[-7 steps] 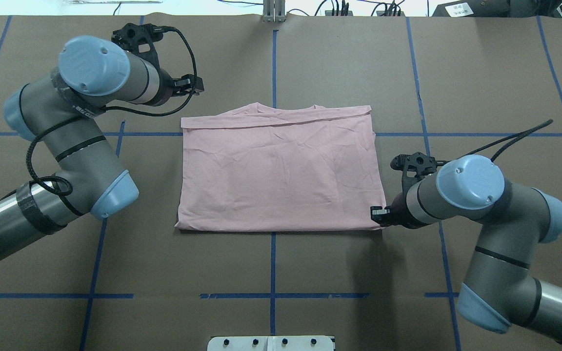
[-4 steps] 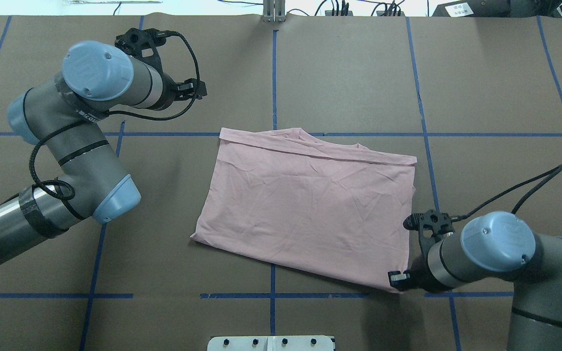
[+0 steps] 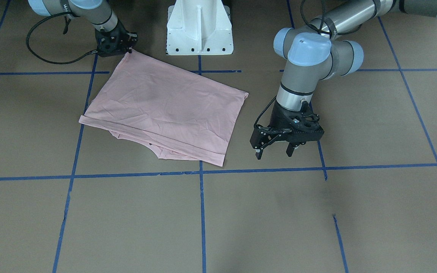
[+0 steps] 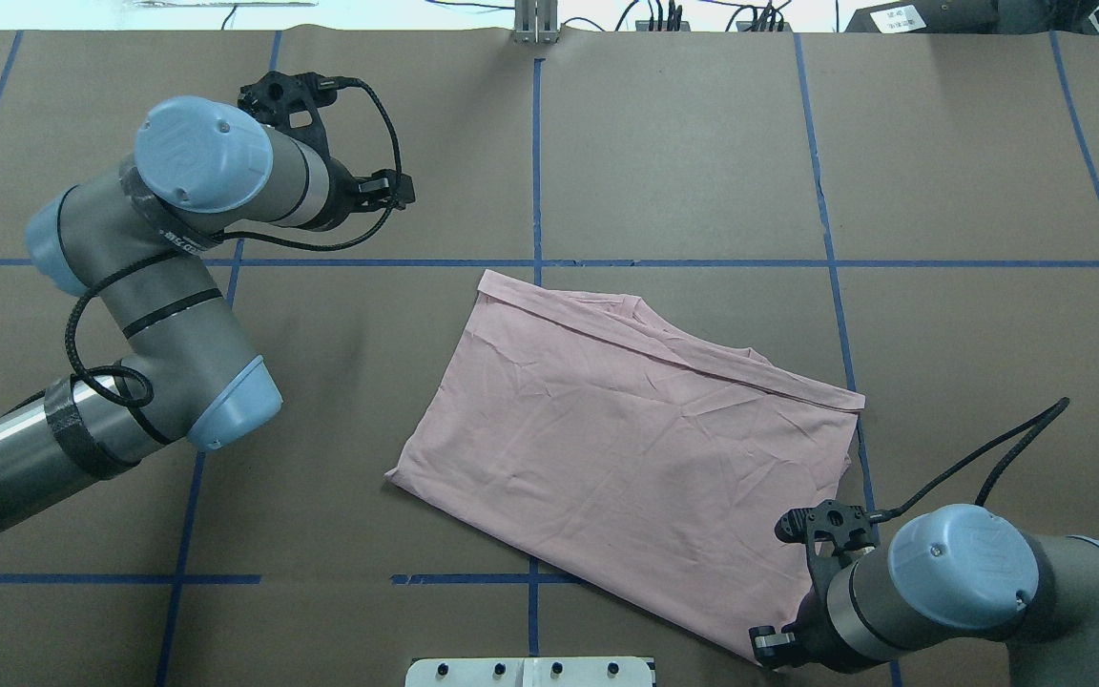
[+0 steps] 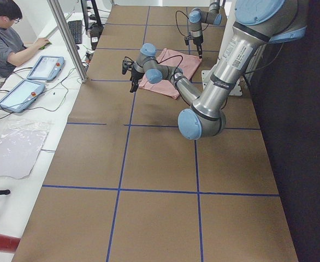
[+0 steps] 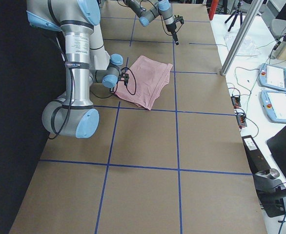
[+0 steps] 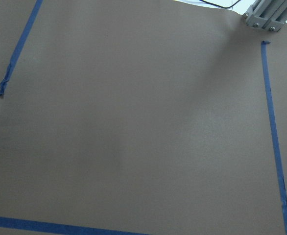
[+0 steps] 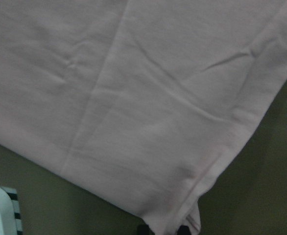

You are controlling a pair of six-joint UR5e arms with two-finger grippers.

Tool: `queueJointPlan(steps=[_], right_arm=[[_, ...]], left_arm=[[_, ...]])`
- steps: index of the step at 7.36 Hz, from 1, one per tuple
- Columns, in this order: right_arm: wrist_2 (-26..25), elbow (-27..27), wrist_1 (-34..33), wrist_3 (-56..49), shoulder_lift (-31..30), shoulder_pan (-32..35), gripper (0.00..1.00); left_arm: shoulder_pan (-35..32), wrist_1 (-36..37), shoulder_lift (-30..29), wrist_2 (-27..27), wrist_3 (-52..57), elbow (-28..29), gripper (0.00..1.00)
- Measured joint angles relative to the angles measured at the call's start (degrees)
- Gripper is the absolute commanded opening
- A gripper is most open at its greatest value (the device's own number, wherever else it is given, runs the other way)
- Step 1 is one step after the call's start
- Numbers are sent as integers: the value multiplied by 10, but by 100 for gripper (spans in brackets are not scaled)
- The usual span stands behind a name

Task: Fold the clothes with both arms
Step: 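Drag the folded shirt toward the robot with the right gripper while the left arm lowers, then move the left gripper to the shirt edge nearest it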

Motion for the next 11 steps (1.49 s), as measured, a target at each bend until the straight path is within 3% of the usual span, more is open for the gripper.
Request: queueJointPlan(steps=[2,5,7,9,10,11], right_arm=[[-2,23,2,1,3,51,100],[-3,38,5,1,12,139,100],[-10,38,5,1,17,154,100],[-13,38,5,1,20,156,100],[-15,38,5,1,21,156,100],[-16,39,5,1,22,156,100]], left_arm=[[21,23,10,-36,-51,-26,98],[126,128,33,-26,-221,-100,92],[191,170,39,6,-295,-113,92],[217,177,48,22,-316,-109,92],[219,177,54,24,-319,-109,90],[221,177,60,25,-321,-109,81]])
